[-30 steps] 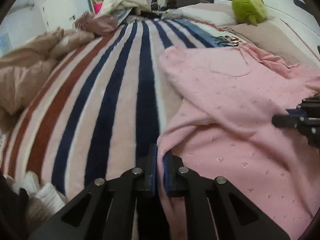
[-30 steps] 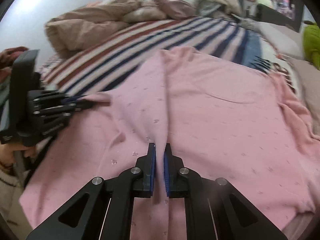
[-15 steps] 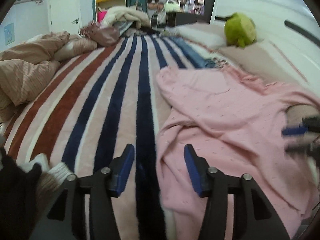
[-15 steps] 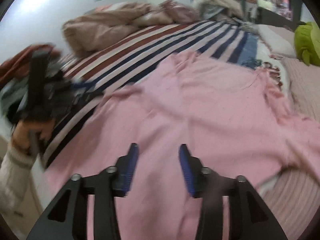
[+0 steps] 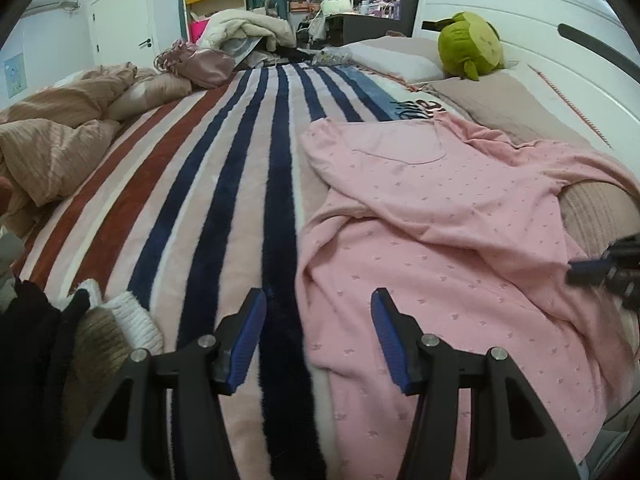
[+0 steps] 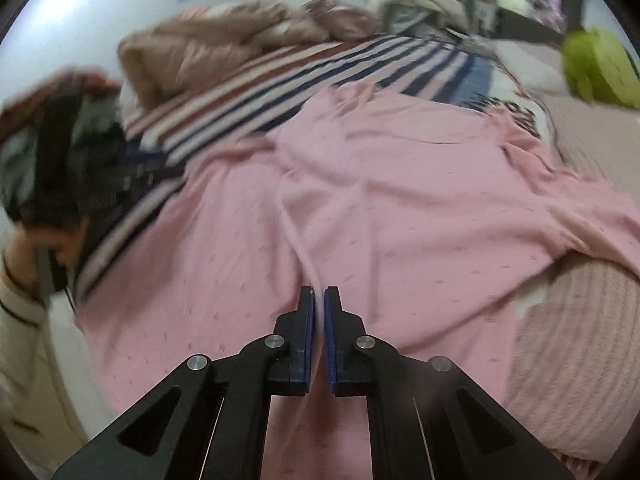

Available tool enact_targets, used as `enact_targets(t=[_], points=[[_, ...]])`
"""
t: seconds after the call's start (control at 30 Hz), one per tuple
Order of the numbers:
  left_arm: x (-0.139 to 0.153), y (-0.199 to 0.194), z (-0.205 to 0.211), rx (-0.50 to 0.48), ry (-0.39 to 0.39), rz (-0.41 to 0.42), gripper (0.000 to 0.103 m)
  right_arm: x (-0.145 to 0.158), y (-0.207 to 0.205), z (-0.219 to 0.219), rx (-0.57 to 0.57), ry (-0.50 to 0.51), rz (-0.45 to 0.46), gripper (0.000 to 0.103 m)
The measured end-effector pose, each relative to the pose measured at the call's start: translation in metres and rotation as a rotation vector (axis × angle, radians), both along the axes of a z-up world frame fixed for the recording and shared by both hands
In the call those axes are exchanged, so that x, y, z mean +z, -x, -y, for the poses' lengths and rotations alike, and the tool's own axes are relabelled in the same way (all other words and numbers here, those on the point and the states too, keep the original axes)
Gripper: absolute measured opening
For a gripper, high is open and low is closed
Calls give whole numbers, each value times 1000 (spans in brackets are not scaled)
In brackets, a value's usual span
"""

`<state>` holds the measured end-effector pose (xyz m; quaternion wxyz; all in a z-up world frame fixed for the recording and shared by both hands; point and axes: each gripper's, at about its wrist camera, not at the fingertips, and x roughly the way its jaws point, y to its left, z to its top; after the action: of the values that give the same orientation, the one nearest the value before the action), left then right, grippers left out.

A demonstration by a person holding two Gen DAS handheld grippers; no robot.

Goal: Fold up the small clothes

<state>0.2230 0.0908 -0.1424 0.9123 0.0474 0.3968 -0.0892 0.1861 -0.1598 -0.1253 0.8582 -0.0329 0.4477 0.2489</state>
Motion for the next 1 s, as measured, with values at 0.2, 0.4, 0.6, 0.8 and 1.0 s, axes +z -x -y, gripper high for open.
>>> enact_targets(t=[0.2,0.4,0.6,0.8,1.0], points=[[-11,-24,-1,20,-22,-32,51,-4,-27,62,-186,3,-39,1],[-13,-40,5,13,15,-29,51,3,-17,27,7,-75,-2,36],[-8,-37,8,-3,9,-13,51,-11,-25,-42,164,39,18,52],[-6,-31,1,-6,-20,-8,51,-28,-39,-68,106,205,63,1],[-7,-33,-5,-4,-24,-6,51,-10,-58,-22,-42,136,65,0]])
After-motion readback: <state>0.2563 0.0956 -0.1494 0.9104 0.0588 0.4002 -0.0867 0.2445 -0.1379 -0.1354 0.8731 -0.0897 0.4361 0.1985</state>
